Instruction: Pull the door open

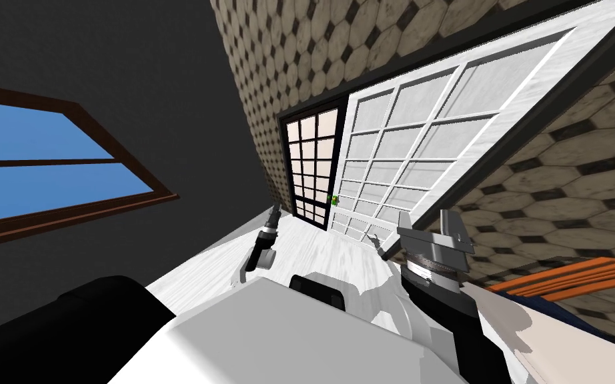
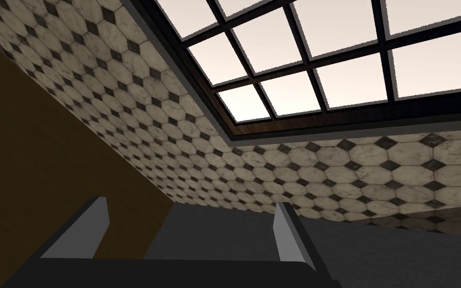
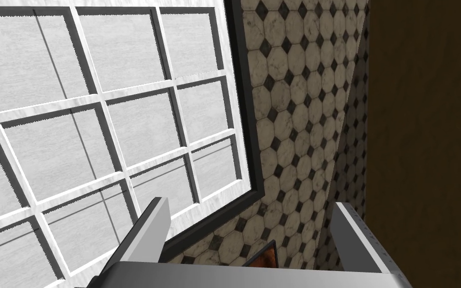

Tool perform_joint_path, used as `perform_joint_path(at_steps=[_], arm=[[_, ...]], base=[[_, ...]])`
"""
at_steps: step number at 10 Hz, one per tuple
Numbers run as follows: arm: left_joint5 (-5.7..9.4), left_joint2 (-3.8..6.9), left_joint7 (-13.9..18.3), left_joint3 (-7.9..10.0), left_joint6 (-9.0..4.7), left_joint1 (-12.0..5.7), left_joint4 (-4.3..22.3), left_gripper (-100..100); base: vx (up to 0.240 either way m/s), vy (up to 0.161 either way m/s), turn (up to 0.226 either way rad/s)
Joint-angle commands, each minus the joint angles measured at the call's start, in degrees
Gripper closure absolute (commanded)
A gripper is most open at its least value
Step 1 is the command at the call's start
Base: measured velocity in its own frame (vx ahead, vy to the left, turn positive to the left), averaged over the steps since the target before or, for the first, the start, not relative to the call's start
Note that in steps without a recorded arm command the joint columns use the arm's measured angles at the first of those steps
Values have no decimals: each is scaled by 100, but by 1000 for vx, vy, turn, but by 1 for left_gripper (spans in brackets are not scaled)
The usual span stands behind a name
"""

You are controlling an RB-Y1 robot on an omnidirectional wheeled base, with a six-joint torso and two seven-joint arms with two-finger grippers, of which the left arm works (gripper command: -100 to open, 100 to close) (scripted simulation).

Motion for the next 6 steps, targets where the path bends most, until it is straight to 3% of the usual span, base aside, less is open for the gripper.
perform_joint_path(at_steps=[1,6], arm=[[-102,0,-225,11,-63,-30,200,-100],[-385,51,-869,133,-262,-227,948,-100]], base=[[117,-49,-28],[97,-59,-34]])
